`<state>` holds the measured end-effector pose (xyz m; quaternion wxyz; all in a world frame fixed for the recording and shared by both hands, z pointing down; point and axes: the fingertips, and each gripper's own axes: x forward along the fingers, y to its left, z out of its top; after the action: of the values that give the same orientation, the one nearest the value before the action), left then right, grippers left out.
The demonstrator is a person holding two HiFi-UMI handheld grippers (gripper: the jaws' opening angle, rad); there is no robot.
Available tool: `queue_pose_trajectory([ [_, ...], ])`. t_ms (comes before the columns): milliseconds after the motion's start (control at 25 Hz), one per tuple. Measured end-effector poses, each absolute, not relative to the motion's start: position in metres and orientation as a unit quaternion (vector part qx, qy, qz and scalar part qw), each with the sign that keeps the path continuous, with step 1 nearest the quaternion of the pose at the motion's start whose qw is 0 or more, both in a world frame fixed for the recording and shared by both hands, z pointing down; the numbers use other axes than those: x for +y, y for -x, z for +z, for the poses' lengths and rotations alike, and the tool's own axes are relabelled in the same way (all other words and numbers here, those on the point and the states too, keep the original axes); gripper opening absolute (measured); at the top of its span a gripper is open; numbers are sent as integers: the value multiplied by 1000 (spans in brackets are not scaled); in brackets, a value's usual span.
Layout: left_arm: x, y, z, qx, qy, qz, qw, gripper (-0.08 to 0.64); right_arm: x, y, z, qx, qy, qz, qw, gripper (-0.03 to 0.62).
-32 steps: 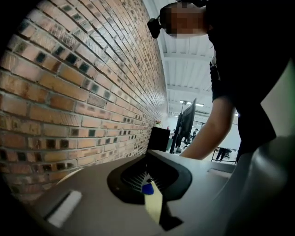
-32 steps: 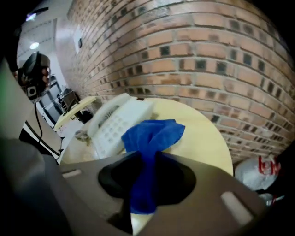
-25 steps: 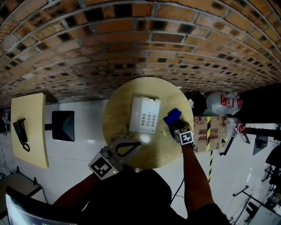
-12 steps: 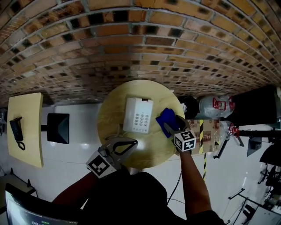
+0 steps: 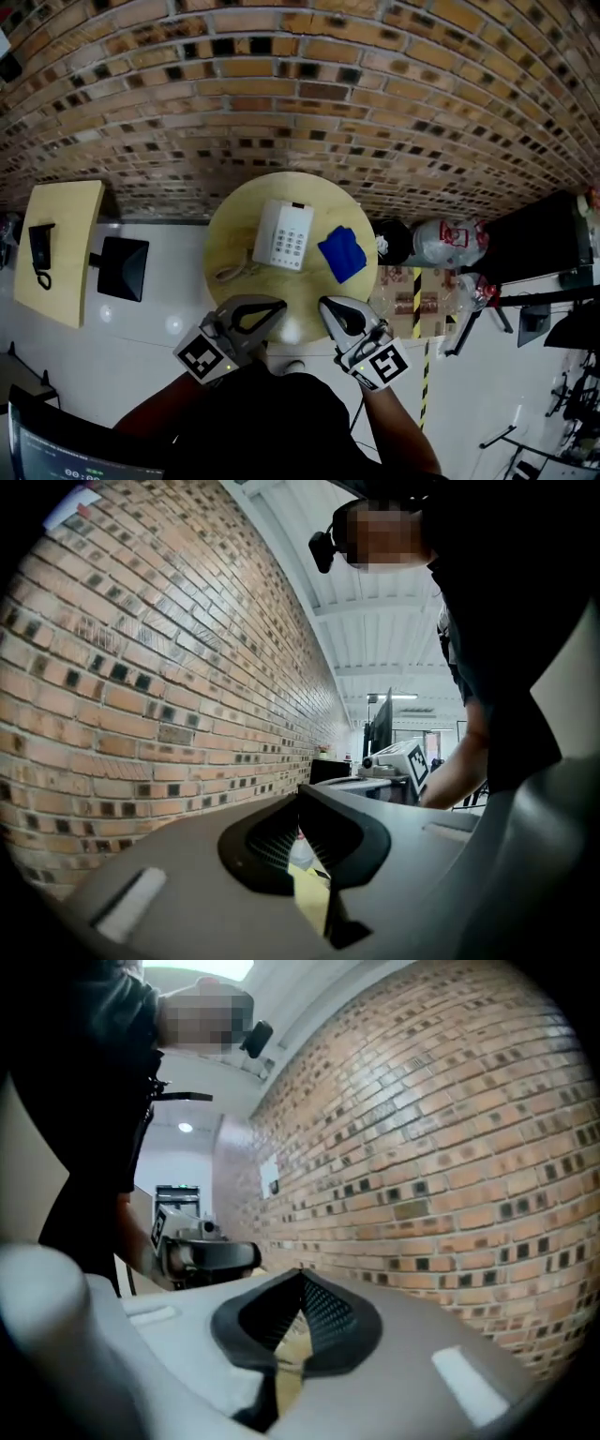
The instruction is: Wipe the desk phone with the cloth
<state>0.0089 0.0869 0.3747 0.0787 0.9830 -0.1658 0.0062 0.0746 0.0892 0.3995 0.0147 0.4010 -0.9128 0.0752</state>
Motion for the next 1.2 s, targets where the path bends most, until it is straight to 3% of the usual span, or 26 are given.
queue_pose_trajectory([
  [560, 217, 3, 325, -212, -977, -9, 34, -12, 228, -35, 322, -941, -338, 22, -9, 1],
  [1200, 228, 25, 298, -175, -984, -32, 21, -12, 232, 1, 297, -934, -356, 18, -8, 0],
])
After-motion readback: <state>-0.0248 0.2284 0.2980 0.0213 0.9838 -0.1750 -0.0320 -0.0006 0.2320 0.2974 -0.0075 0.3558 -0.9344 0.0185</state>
